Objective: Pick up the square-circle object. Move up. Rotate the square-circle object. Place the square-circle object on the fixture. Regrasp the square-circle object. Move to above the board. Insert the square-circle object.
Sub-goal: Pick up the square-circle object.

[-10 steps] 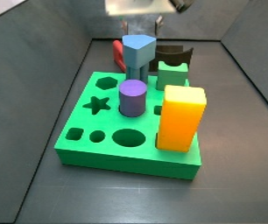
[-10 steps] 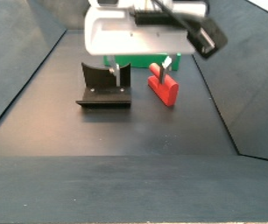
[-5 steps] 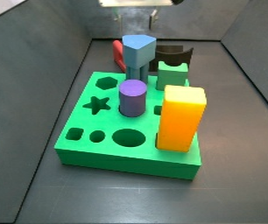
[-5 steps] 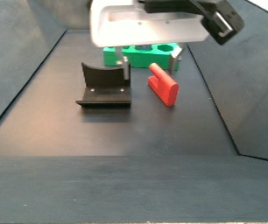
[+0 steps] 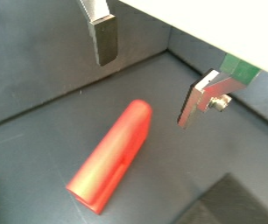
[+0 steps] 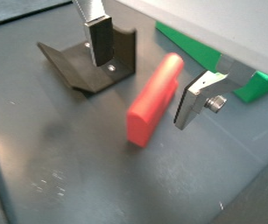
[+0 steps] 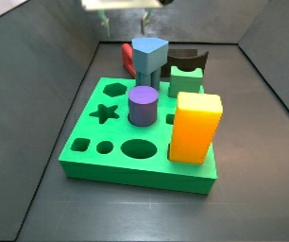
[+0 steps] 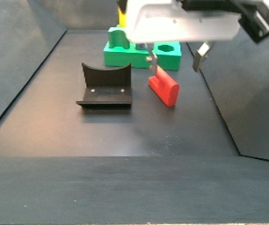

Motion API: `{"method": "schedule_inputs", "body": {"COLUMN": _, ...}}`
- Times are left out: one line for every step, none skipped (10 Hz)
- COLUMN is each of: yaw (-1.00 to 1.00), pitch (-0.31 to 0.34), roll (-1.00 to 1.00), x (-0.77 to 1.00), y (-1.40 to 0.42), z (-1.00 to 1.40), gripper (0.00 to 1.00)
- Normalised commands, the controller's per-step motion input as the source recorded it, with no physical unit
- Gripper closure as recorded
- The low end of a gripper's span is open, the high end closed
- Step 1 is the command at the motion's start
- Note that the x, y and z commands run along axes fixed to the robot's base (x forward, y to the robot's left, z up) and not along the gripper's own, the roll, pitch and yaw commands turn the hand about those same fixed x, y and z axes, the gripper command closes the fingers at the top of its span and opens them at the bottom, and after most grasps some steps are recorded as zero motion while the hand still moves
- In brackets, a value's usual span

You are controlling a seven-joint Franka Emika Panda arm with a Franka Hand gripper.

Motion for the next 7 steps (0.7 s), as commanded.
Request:
{"method": "schedule_inputs", "body": {"yaw": 0.06, "pitch": -0.244, "roll": 0.18, "x": -0.15, "y": -0.14, "z": -0.69, "gripper": 0.00}}
{"method": "schedule_inputs", "body": {"yaw": 0.09, "pitch": -0.206, "roll": 0.04, "x": 0.11, "y": 0.00, "z": -0.57, "gripper": 0.00}}
{"method": "schedule_inputs", "body": {"yaw": 0.07, "pitch": -0.079, "roll": -0.08, "x": 0.81, "y": 0.00, "z": -0.04, "gripper": 0.00}}
{"method": "schedule_inputs", "body": {"yaw": 0.11, "pitch": -0.090, "roll": -0.03, "x": 0.57, "y": 0.00, "z": -0.23, "gripper": 0.00}}
{"method": "schedule_inputs", "body": {"yaw": 0.24, "pitch": -0.139, "roll": 0.03, "x": 0.09, "y": 0.00, "z": -0.57, "gripper": 0.00}}
{"method": "schedule_inputs", "body": {"yaw": 0.29, "pitch": -0.141, "roll": 0.07, "x": 0.00, "y": -0.02, "z": -0.61, "gripper": 0.00}}
{"method": "schedule_inputs", "body": {"yaw": 0.31, "pitch": -0.170, "roll": 0.06, "x": -0.07, "y": 0.00, "z": -0.51, "gripper": 0.00}}
